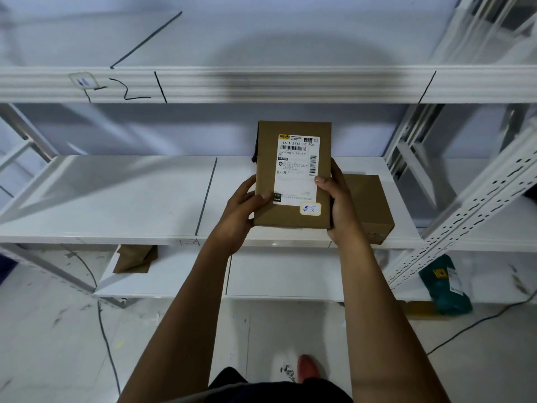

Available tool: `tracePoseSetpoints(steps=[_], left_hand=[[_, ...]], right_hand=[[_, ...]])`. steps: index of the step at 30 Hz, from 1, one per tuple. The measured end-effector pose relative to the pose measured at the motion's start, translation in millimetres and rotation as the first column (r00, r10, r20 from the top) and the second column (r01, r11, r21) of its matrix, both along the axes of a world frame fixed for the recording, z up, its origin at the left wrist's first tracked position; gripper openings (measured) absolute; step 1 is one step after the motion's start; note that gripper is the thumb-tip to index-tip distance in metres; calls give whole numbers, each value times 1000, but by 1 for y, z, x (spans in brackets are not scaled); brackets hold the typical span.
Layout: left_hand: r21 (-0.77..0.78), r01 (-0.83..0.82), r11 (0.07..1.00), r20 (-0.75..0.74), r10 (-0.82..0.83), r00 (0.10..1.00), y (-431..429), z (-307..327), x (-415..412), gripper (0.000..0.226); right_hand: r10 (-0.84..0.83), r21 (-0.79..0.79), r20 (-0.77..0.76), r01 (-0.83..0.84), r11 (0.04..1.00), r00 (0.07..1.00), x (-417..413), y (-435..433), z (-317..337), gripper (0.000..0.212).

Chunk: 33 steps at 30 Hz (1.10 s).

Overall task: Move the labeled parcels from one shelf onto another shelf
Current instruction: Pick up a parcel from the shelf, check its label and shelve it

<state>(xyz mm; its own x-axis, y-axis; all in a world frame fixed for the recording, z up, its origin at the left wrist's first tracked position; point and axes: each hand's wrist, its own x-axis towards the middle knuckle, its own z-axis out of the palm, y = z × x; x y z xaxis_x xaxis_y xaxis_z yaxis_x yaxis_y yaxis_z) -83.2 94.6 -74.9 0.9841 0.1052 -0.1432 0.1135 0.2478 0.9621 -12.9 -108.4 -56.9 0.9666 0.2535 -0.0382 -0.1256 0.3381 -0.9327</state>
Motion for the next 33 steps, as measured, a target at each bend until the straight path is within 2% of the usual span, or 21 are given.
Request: tracePoseSetpoints(steps=[9, 16, 23, 28, 33], left_hand=[[3, 27, 1000, 104, -27, 994, 17, 1, -35, 100], [-1, -28, 1000, 157, 28, 987, 32, 9, -68, 88], [41, -204, 978, 239, 188, 953, 55, 29, -98, 76], [10, -376, 926, 330, 352, 876, 79, 61, -112, 77], [-118, -504, 855, 363, 510, 780, 114, 83, -127, 56]], right_hand=[[-18, 31, 81, 16, 999, 997, -40, 12, 6, 78], [13, -5, 133, -13, 1000, 991, -73, 31, 14, 76], [113, 14, 184, -118, 993, 976, -94, 70, 37, 82], [190, 35, 279, -208, 977, 941, -97, 112, 71, 79], [241, 67, 387, -288, 955, 890, -103, 166, 95, 84]])
